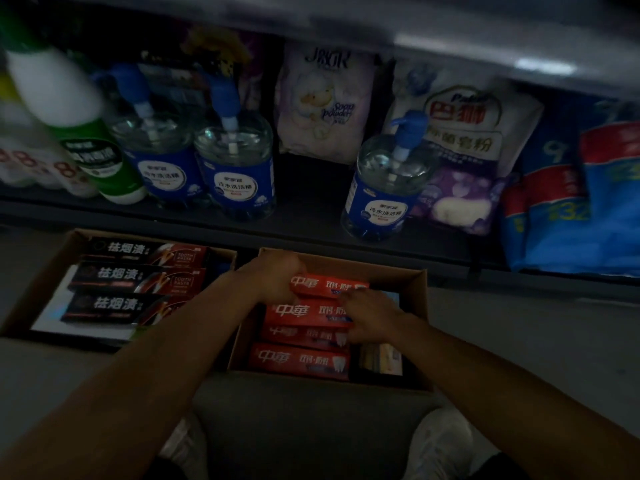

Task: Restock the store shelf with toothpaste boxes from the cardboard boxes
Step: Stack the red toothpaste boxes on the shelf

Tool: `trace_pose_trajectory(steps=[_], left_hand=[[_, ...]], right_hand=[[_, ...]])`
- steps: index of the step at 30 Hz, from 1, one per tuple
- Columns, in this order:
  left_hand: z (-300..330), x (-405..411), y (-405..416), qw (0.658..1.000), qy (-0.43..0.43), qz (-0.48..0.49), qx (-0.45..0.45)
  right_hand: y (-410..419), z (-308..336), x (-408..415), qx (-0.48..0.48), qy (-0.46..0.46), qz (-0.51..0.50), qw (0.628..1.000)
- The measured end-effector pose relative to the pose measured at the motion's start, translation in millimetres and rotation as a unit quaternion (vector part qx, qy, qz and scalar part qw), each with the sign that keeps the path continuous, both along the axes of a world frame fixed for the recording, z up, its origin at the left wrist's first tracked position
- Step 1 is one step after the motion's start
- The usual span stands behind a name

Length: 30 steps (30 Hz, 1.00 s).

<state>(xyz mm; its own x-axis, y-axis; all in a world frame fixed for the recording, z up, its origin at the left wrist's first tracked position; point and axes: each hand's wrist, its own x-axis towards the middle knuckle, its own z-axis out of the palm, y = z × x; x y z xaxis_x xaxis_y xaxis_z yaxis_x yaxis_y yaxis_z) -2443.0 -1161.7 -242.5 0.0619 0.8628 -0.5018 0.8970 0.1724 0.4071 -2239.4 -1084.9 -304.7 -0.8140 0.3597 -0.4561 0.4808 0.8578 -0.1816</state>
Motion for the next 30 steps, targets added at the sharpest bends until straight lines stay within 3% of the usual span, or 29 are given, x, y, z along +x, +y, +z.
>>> trace_pose_trajectory(steps=[6, 15, 23, 26, 30], left_hand=[[90.5, 2.7, -6.0, 0.996, 0.062, -0.017, 0.063], [258.9, 9.5, -31.3, 0.963, 0.164, -0.009, 0.213], [368.8, -0.3, -34.9, 0.944, 0.087, 0.062, 0.311], [391.5, -6.9, -23.9, 0.943, 0.043, 0.088, 0.318], [411.6, -14.6, -5.2, 0.947, 0.045, 0.100, 0.301]], right_hand=[[2.1, 104.0, 10.1, 0.088, 0.035, 0.008, 0.995], [-10.6, 270.5, 24.3, 0.259, 0.127, 0.017, 0.957], [-2.2, 391.3, 25.9, 0.415, 0.241, 0.030, 0.877], [8.1, 416.8, 22.1, 0.460, 0.291, 0.044, 0.838], [26.1, 434.4, 13.0, 0.484, 0.301, 0.048, 0.820]])
